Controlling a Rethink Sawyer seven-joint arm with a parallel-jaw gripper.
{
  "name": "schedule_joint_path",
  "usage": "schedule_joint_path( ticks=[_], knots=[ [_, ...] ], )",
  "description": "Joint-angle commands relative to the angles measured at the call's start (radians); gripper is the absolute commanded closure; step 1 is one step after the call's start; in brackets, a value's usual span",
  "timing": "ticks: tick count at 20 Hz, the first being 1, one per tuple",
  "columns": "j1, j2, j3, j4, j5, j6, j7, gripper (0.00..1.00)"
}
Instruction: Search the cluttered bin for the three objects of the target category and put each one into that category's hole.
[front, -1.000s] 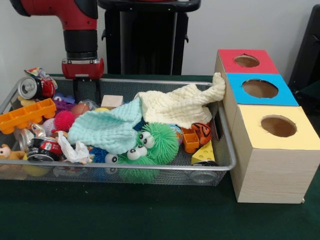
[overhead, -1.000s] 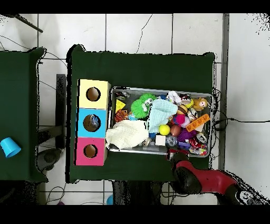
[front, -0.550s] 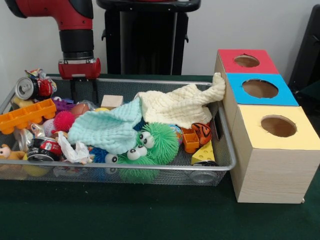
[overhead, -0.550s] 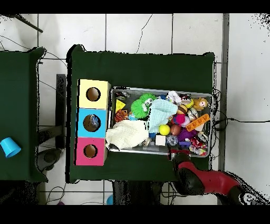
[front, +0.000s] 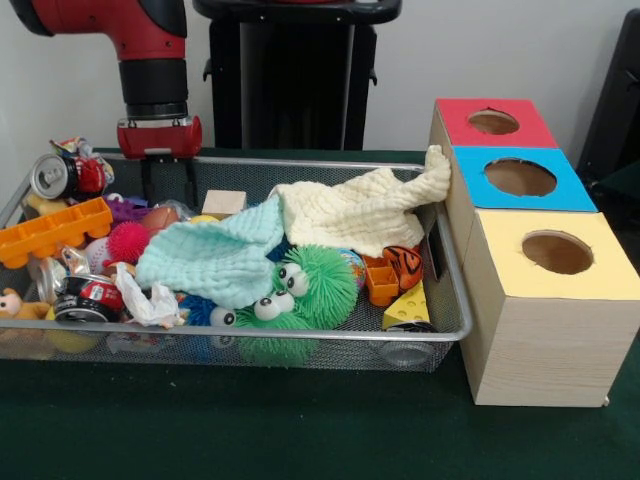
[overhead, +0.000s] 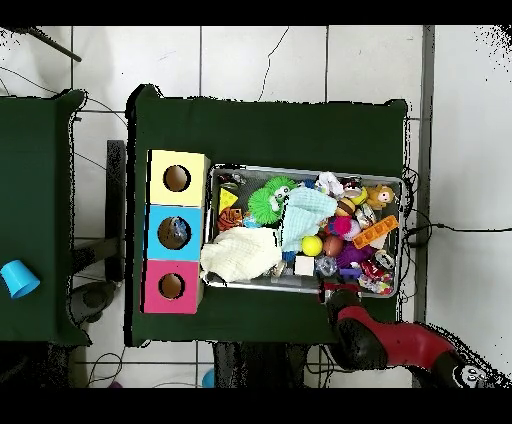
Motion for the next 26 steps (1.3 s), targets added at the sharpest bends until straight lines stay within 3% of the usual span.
schedule_joint_path(
  ticks=[1, 12, 13, 26],
  knots=[
    [0.020, 0.062, -0.011, -0.132, -0.043, -0.004, 0.058, 0.00],
    [0.042, 0.067, -0.022, -0.149, -0.040, 0.002, 0.058, 0.00],
    [0.046, 0.066, -0.024, -0.150, -0.042, 0.003, 0.056, 1.00],
    [0.032, 0.031, -0.004, -0.120, -0.039, 0.027, 0.058, 1.00]
  ],
)
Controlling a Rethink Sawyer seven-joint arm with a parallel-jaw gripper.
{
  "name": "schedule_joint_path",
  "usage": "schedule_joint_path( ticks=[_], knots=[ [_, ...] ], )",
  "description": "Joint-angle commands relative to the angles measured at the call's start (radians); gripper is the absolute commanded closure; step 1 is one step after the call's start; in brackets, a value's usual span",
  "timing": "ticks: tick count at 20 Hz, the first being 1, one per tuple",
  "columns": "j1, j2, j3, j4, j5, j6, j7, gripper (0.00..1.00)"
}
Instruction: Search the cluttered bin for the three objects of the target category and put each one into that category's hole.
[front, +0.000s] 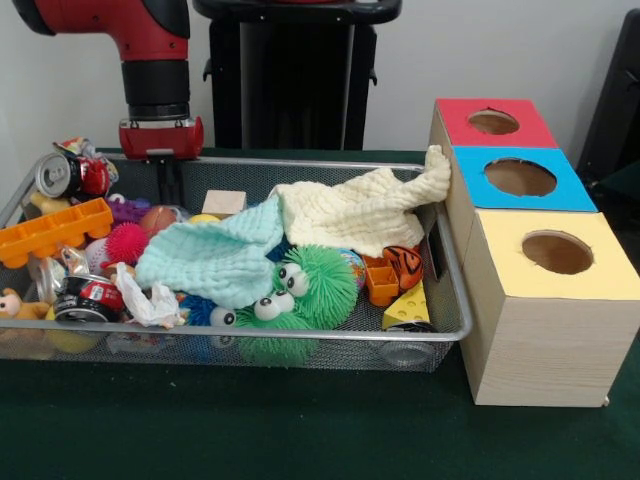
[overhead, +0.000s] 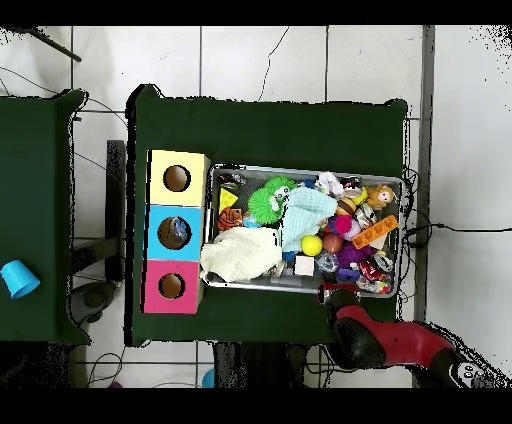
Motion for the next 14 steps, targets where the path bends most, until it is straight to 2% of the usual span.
schedule_joint_path(
  ticks=[1, 7, 8, 14],
  knots=[
    [-0.002, 0.023, 0.023, -0.104, -0.036, 0.034, 0.059, 1.00],
    [-0.021, -0.035, 0.053, -0.054, -0.022, 0.087, 0.054, 1.00],
    [-0.023, -0.035, 0.053, -0.052, -0.016, 0.086, 0.059, 0.00],
    [-0.019, -0.044, 0.061, -0.054, -0.011, 0.116, 0.045, 0.00]
  ],
)
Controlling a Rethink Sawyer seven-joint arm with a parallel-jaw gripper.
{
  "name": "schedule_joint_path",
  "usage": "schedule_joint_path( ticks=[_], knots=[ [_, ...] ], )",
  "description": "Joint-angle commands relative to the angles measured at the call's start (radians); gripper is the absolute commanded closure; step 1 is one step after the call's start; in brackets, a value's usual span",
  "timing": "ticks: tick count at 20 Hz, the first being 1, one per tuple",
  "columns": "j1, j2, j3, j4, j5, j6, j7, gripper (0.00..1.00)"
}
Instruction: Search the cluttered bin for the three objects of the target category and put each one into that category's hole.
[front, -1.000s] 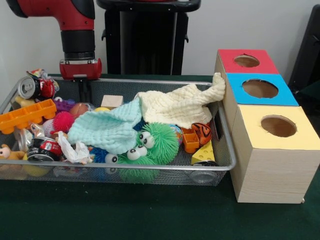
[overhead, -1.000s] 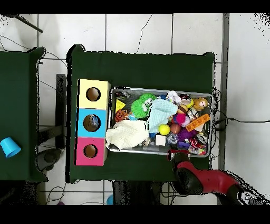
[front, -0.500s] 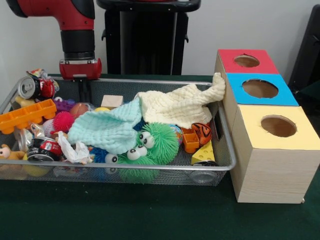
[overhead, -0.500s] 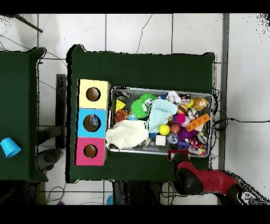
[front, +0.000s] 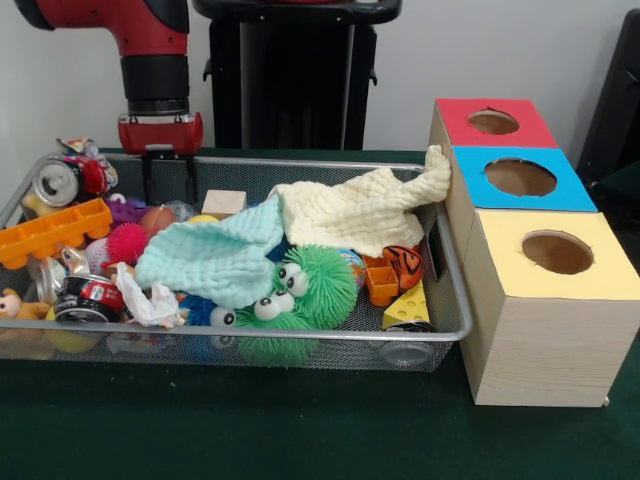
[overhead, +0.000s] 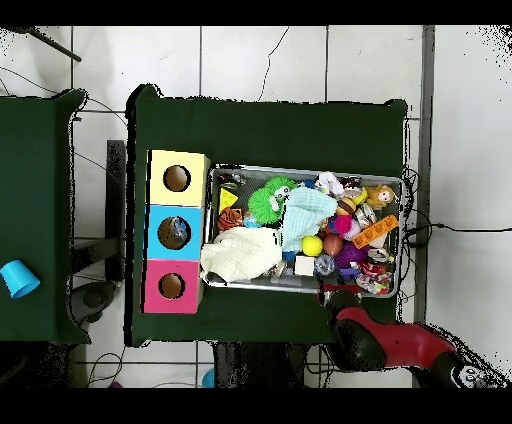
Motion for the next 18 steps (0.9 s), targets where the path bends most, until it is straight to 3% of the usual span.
schedule_joint_path(
  ticks=[1, 11, 18],
  knots=[
    [-0.017, -0.023, 0.061, -0.069, -0.012, 0.116, 0.044, 0.00],
    [-0.049, -0.061, 0.112, -0.043, 0.011, 0.173, 0.036, 0.00],
    [-0.125, -0.211, 0.242, 0.055, 0.102, 0.330, -0.018, 0.00]
  ],
)
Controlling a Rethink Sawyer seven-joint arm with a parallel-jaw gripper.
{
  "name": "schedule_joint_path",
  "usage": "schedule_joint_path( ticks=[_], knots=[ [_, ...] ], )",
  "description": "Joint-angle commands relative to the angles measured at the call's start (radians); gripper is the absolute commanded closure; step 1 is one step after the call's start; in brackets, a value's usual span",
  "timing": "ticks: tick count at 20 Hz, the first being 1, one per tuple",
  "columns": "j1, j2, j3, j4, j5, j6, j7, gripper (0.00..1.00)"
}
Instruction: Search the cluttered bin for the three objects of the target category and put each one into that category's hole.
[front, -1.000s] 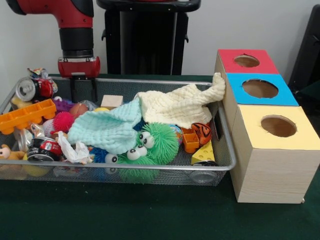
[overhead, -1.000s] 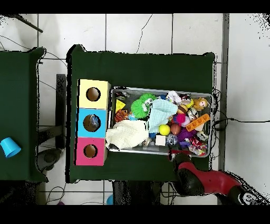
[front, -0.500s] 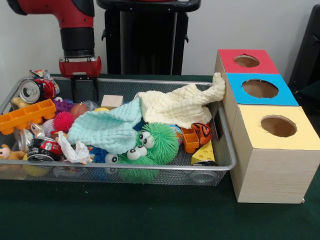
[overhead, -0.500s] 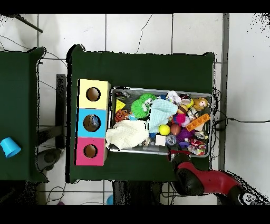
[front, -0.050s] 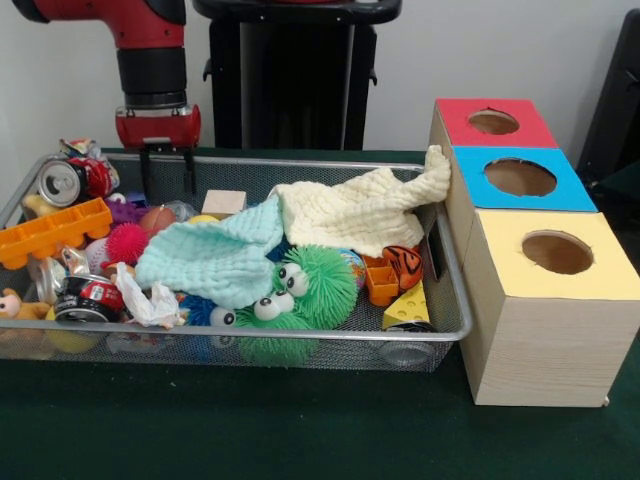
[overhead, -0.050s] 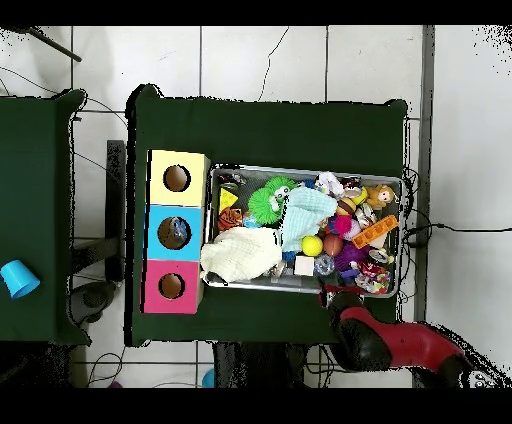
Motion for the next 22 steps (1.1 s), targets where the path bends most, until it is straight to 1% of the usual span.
schedule_joint_path(
  ticks=[1, 5, 7, 12, 15, 17, 22],
  knots=[
    [-0.077, -0.165, 0.180, 0.025, 0.105, 0.223, -0.029, 0.00],
    [-0.112, -0.238, 0.244, 0.066, 0.169, 0.304, -0.064, 0.00],
    [-0.114, -0.255, 0.254, 0.070, 0.181, 0.324, -0.067, 0.00],
    [-0.097, -0.232, 0.242, 0.050, 0.147, 0.297, -0.044, 0.00],
    [-0.083, -0.224, 0.226, 0.038, 0.130, 0.283, -0.027, 0.00],
    [-0.062, -0.218, 0.203, 0.027, 0.116, 0.265, -0.007, 0.00],
    [-0.046, -0.220, 0.199, 0.022, 0.128, 0.267, 0.006, 0.00]
  ],
)
